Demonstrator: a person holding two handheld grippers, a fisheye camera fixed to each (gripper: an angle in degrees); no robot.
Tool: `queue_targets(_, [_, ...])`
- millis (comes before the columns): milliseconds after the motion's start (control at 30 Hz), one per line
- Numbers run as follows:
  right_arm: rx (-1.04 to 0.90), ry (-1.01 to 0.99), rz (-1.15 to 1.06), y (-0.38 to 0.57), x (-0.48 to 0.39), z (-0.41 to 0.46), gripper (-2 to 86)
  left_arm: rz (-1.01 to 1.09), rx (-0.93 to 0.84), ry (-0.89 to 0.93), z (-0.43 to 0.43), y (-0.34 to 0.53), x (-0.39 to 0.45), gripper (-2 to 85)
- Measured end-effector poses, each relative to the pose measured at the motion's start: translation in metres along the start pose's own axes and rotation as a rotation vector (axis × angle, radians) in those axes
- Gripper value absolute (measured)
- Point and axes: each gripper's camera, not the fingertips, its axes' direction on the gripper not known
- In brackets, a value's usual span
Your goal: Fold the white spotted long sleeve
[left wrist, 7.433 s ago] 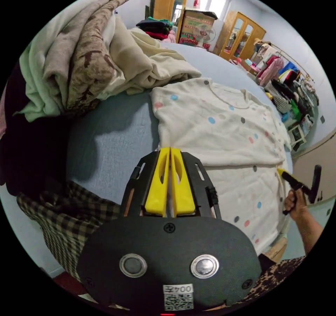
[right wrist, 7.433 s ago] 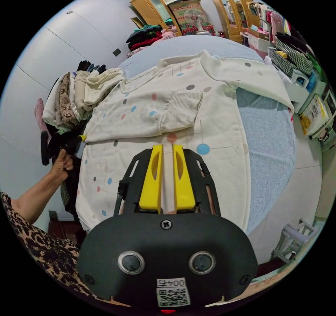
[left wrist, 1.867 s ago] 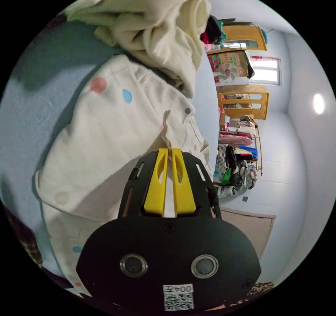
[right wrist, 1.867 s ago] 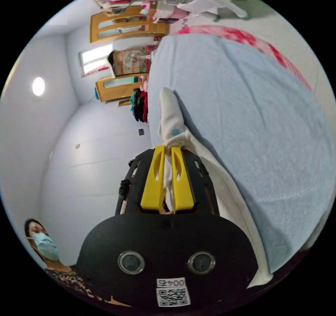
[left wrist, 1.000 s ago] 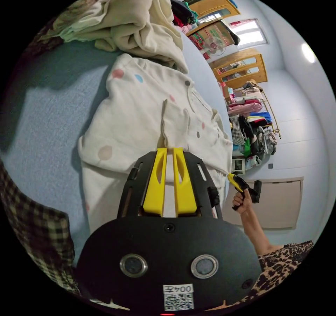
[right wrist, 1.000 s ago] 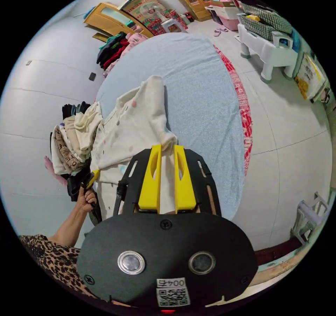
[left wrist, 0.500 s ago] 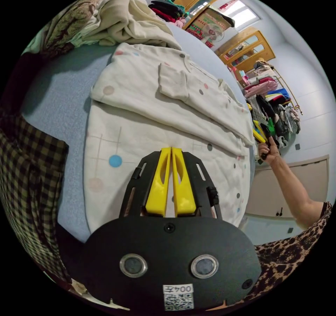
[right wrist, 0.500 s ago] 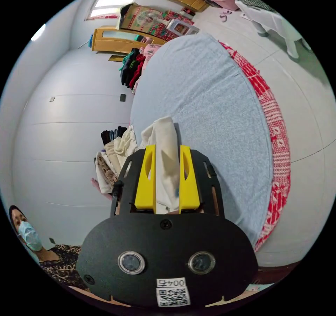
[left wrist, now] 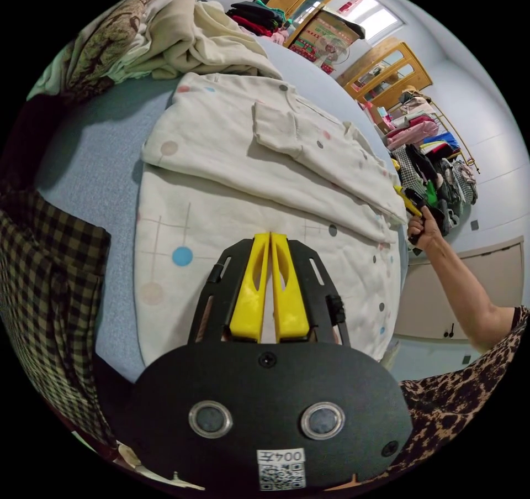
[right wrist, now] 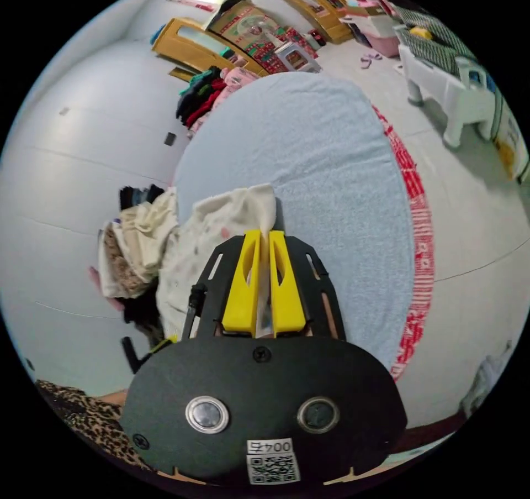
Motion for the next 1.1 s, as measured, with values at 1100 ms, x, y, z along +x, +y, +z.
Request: queue_targets(1100, [0.065,0.443,-0.421,0.155,-0.153,-0.007,3.7,-0.010,-0.010,0.020,-0.034,0.000,-0.022,0.8])
